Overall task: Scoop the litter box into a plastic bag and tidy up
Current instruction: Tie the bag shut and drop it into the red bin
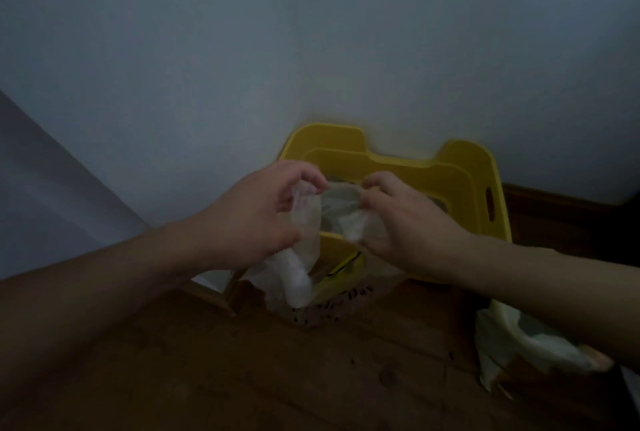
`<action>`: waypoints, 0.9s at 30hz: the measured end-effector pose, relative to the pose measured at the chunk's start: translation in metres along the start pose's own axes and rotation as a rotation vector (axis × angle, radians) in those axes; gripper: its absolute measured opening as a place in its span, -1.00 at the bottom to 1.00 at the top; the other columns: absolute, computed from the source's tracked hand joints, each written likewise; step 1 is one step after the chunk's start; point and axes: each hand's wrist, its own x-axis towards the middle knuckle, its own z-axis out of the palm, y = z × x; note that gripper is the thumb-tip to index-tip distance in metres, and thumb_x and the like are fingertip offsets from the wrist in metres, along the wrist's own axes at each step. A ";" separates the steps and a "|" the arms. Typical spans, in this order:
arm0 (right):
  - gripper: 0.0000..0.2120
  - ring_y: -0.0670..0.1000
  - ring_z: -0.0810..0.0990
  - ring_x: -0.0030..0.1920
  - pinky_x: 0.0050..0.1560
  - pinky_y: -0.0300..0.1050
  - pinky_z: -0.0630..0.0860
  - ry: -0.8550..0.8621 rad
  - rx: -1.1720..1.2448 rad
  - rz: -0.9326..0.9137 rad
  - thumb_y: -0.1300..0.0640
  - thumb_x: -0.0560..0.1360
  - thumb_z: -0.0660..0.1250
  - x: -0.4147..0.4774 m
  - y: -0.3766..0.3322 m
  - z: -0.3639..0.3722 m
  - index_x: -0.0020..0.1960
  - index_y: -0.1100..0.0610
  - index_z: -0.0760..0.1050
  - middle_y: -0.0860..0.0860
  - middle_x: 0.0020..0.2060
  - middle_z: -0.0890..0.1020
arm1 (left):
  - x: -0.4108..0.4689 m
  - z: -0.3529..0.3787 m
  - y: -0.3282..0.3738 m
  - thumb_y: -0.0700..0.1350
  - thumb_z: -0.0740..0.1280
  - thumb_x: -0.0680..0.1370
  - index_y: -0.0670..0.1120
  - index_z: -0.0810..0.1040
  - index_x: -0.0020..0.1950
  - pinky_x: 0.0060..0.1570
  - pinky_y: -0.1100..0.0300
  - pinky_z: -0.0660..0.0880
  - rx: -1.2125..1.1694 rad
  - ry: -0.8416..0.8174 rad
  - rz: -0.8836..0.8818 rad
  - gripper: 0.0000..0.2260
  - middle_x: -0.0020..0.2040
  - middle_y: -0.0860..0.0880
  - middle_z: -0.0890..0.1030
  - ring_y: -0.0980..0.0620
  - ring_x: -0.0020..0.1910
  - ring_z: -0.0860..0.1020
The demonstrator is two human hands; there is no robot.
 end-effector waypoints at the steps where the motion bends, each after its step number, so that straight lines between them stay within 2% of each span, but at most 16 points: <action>1: -0.71 0.09 0.47 0.22 0.16 -0.13 0.41 0.010 -0.025 -0.030 0.03 0.52 0.34 0.003 0.002 0.003 0.18 0.14 0.54 0.07 0.27 0.45 | 0.002 0.000 -0.001 -0.35 0.46 0.41 0.09 0.56 0.14 0.13 0.05 0.60 0.235 0.062 0.069 -0.57 0.20 0.11 0.60 0.14 0.16 0.59; 2: -0.79 0.13 0.51 0.13 0.08 -0.07 0.44 0.020 -0.021 -0.051 0.07 0.53 0.29 0.006 0.003 0.004 0.05 0.16 0.60 0.08 0.15 0.54 | 0.004 0.001 -0.001 -0.32 0.46 0.44 0.05 0.60 0.14 0.06 0.07 0.61 0.403 0.110 0.147 -0.64 0.14 0.07 0.65 0.14 0.05 0.62; 3: -0.77 0.15 0.53 0.06 0.02 -0.05 0.44 0.051 0.006 -0.057 0.06 0.53 0.25 0.009 0.005 0.004 -0.05 0.17 0.62 0.09 0.07 0.59 | 0.006 0.001 -0.001 -0.30 0.45 0.47 -0.02 0.63 0.13 -0.01 0.09 0.62 0.492 0.134 0.208 -0.71 0.06 0.03 0.69 0.13 -0.03 0.64; 5: -0.70 0.13 0.52 0.06 0.06 -0.05 0.44 0.174 0.100 -0.078 0.03 0.54 0.20 0.013 0.008 0.001 -0.09 0.18 0.64 0.07 0.04 0.64 | 0.011 -0.001 0.002 -0.27 0.43 0.50 -0.09 0.65 0.09 -0.11 0.12 0.61 0.549 0.153 0.258 -0.81 -0.07 -0.02 0.72 0.06 -0.14 0.68; 7: -0.71 0.06 0.50 0.12 0.12 -0.11 0.39 0.228 0.283 -0.063 0.04 0.61 0.19 0.018 0.003 -0.005 -0.03 0.20 0.61 0.07 0.05 0.65 | 0.015 -0.004 0.004 -0.23 0.39 0.53 -0.05 0.62 0.07 -0.21 0.13 0.59 0.545 0.163 0.245 -0.85 -0.18 0.00 0.72 0.14 -0.28 0.64; 9: -0.69 -0.01 0.51 0.01 0.03 -0.09 0.41 0.189 0.540 -0.010 0.01 0.64 0.13 0.024 -0.005 -0.009 -0.04 0.18 0.55 0.01 -0.08 0.61 | 0.019 -0.003 0.007 -0.14 0.37 0.52 0.02 0.59 0.06 -0.31 0.22 0.45 0.517 0.169 0.255 -0.86 -0.25 0.08 0.70 0.35 -0.40 0.50; 11: -0.72 -0.10 0.52 -0.13 -0.07 -0.05 0.44 0.172 0.740 0.036 0.03 0.64 0.11 0.031 -0.014 -0.009 -0.12 0.09 0.51 -0.13 -0.21 0.56 | 0.023 0.000 0.011 -0.07 0.36 0.49 0.08 0.56 0.04 -0.34 0.27 0.34 0.458 0.169 0.246 -0.85 -0.28 0.17 0.68 0.44 -0.41 0.45; 14: -0.68 -0.15 0.52 -0.29 -0.19 -0.12 0.42 0.243 0.866 0.095 0.18 0.65 0.16 0.042 -0.023 -0.006 -0.26 0.09 0.48 -0.06 -0.37 0.56 | 0.029 0.001 0.015 -0.03 0.37 0.49 0.12 0.54 0.02 -0.32 0.29 0.33 0.404 0.177 0.237 -0.87 -0.31 0.24 0.64 0.45 -0.40 0.45; 16: -0.72 -0.09 0.53 -0.38 -0.28 -0.11 0.48 0.238 0.927 0.164 0.16 0.65 0.14 0.050 -0.021 -0.001 -0.20 0.20 0.45 0.06 -0.40 0.53 | 0.033 0.000 0.017 -0.12 0.41 0.50 0.03 0.55 -0.01 -0.34 0.35 0.32 0.367 0.195 0.254 -0.89 -0.32 0.18 0.66 0.37 -0.41 0.48; 18: -0.74 -0.10 0.50 -0.36 -0.31 -0.02 0.49 0.181 0.868 0.186 0.06 0.63 0.15 0.057 -0.022 0.002 -0.11 0.21 0.46 -0.01 -0.34 0.50 | 0.037 -0.001 0.020 -0.16 0.42 0.48 -0.04 0.57 -0.07 -0.35 0.36 0.40 0.242 0.212 0.239 -0.92 -0.33 0.11 0.67 0.23 -0.40 0.55; 19: -0.81 -0.14 0.49 -0.30 -0.28 -0.04 0.46 0.132 0.893 0.143 0.09 0.59 0.18 0.057 -0.024 0.002 -0.06 0.19 0.47 -0.07 -0.29 0.50 | 0.038 -0.001 0.021 -0.14 0.42 0.46 -0.04 0.58 -0.09 -0.32 0.30 0.46 0.188 0.210 0.228 -0.94 -0.32 0.09 0.67 0.16 -0.37 0.59; 20: -0.87 -0.20 0.50 -0.23 -0.25 -0.12 0.45 0.060 0.964 0.087 0.21 0.51 0.21 0.057 -0.022 0.005 0.02 0.19 0.48 -0.10 -0.21 0.52 | 0.039 -0.002 0.021 -0.12 0.42 0.44 -0.03 0.59 -0.10 -0.29 0.23 0.51 0.149 0.200 0.222 -0.93 -0.29 0.08 0.66 0.12 -0.33 0.61; 22: -0.49 -0.29 0.51 -0.05 -0.16 -0.34 0.42 -0.118 1.167 -0.010 0.41 0.28 0.23 0.052 -0.024 0.003 0.22 0.18 0.40 -0.18 -0.02 0.55 | 0.040 -0.004 0.022 -0.13 0.44 0.40 0.01 0.59 -0.08 -0.31 0.22 0.48 0.106 0.173 0.229 -0.88 -0.25 0.08 0.64 0.10 -0.34 0.58; 24: -0.34 -0.26 0.49 0.11 -0.06 -0.28 0.42 -0.248 1.198 -0.084 0.34 0.22 0.34 0.046 -0.026 0.003 0.29 0.08 0.30 -0.24 0.10 0.51 | 0.040 -0.006 0.023 -0.19 0.43 0.38 0.06 0.55 -0.09 -0.36 0.25 0.40 0.028 0.148 0.225 -0.80 -0.24 0.09 0.58 0.12 -0.41 0.50; 25: -0.31 -0.29 0.48 0.10 -0.06 -0.27 0.43 -0.277 1.141 -0.100 0.30 0.26 0.41 0.045 -0.026 0.005 0.34 0.06 0.28 -0.29 0.10 0.49 | 0.041 -0.007 0.024 -0.23 0.42 0.39 0.08 0.53 -0.08 -0.39 0.22 0.39 -0.035 0.141 0.216 -0.76 -0.22 0.08 0.56 0.08 -0.42 0.48; 27: -0.29 -0.42 0.47 -0.12 -0.18 -0.41 0.38 -0.249 1.059 -0.062 0.25 0.40 0.51 0.044 -0.025 0.006 0.43 0.05 0.24 -0.50 -0.11 0.48 | 0.043 -0.007 0.024 -0.28 0.41 0.38 0.06 0.51 -0.06 -0.41 0.08 0.42 -0.159 0.150 0.188 -0.73 -0.16 0.02 0.54 -0.05 -0.43 0.46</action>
